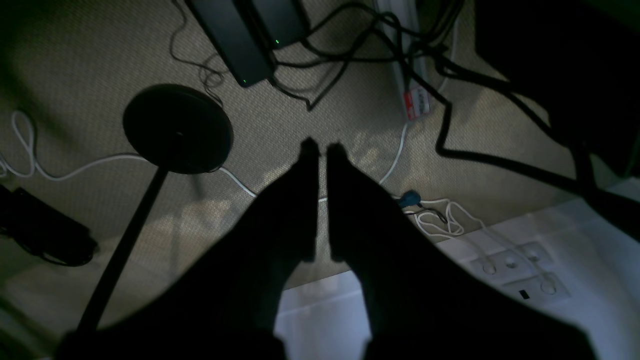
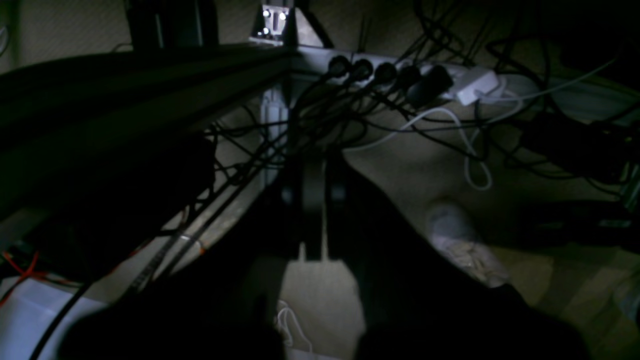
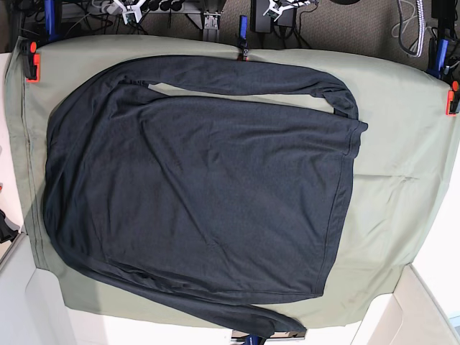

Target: Fold the T-shirt properly

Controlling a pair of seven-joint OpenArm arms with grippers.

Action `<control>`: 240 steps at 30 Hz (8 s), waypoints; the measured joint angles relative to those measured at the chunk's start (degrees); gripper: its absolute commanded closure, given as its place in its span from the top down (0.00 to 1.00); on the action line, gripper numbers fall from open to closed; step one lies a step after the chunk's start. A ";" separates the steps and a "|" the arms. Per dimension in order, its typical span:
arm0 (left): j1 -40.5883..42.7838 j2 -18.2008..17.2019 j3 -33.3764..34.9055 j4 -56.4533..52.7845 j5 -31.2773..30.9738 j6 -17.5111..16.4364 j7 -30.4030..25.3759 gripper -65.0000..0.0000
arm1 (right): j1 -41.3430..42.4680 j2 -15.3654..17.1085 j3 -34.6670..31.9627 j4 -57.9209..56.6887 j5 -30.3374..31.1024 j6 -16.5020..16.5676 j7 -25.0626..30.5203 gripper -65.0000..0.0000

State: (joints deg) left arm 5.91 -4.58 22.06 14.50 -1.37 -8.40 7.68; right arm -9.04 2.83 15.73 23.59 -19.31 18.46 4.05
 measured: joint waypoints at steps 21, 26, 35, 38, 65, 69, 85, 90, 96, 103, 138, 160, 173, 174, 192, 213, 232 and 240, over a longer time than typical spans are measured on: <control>9.77 -6.95 -2.16 15.21 -9.01 -0.83 0.74 0.03 | -8.22 1.79 -0.11 10.60 8.63 10.34 -0.33 0.01; 18.62 -10.14 -9.84 31.32 -14.32 -8.52 1.01 0.02 | -14.21 2.84 -0.11 19.96 15.98 11.63 -0.46 0.01; 35.04 -12.07 -27.52 63.10 -24.55 -11.43 15.82 0.02 | -23.96 3.98 -0.26 37.68 24.92 12.83 -1.27 0.01; 38.21 -12.04 -32.09 74.38 -29.46 -11.54 23.19 0.02 | -27.50 4.87 -0.26 45.05 28.83 12.76 -3.74 0.01; 45.03 -20.33 -43.52 98.40 -35.23 -14.01 31.63 0.48 | -31.01 6.56 6.69 84.00 43.50 4.76 -20.92 0.63; 45.03 -20.81 -43.52 98.40 -32.41 -15.34 26.12 0.48 | -26.21 6.58 8.26 83.06 43.65 1.16 -23.04 0.63; 40.83 -25.90 -43.47 98.40 -23.28 -17.62 22.23 0.63 | -15.04 6.36 8.04 72.87 43.45 0.42 -25.81 0.63; 37.75 -28.04 -43.41 98.29 -24.81 -20.02 22.36 0.67 | -15.06 6.36 8.04 72.87 43.30 0.52 -25.81 0.63; 34.40 -28.09 -43.36 96.96 -30.42 -20.26 22.34 0.67 | -15.06 6.36 8.04 72.87 43.04 0.55 -25.81 0.63; 29.07 -27.82 -42.07 92.21 -32.83 -23.43 22.27 0.67 | -15.06 6.36 8.04 72.87 41.99 0.55 -25.81 0.63; 31.50 -27.02 -43.08 98.51 -30.84 -26.77 31.01 0.00 | -14.69 5.88 8.48 78.77 42.91 0.90 -36.35 0.00; 10.01 -26.99 -33.51 77.64 -29.94 -27.39 25.92 0.18 | 3.61 5.88 11.50 66.34 41.33 4.87 -35.56 0.00; 13.84 -30.05 -42.69 82.97 -47.65 -30.99 36.94 0.67 | 2.21 5.81 15.54 70.23 49.16 4.50 -39.91 0.59; 15.32 -30.01 -43.71 83.21 -48.09 -30.99 37.35 0.67 | 1.18 5.90 16.44 71.10 49.42 4.46 -39.93 0.59; 11.19 -25.92 -43.10 73.61 -42.36 -29.35 32.96 0.67 | 1.62 2.25 16.52 64.78 46.77 4.66 -36.30 0.59; 9.46 -21.46 -36.81 69.85 -38.97 -29.35 28.00 0.00 | 2.54 2.38 12.72 62.10 46.73 4.57 -35.17 0.07; 21.94 -26.10 -53.64 90.42 -47.23 -31.56 37.40 0.00 | -6.03 2.05 18.69 79.84 51.65 5.79 -44.85 0.00; 14.29 -30.53 -48.43 87.65 -43.08 -30.12 35.45 0.00 | 2.69 2.10 18.75 74.60 50.36 6.32 -44.81 0.00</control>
State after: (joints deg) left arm 20.21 -35.11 -26.37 102.15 -44.45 -38.52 43.13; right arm -6.35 4.93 34.48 98.19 31.05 24.77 -40.75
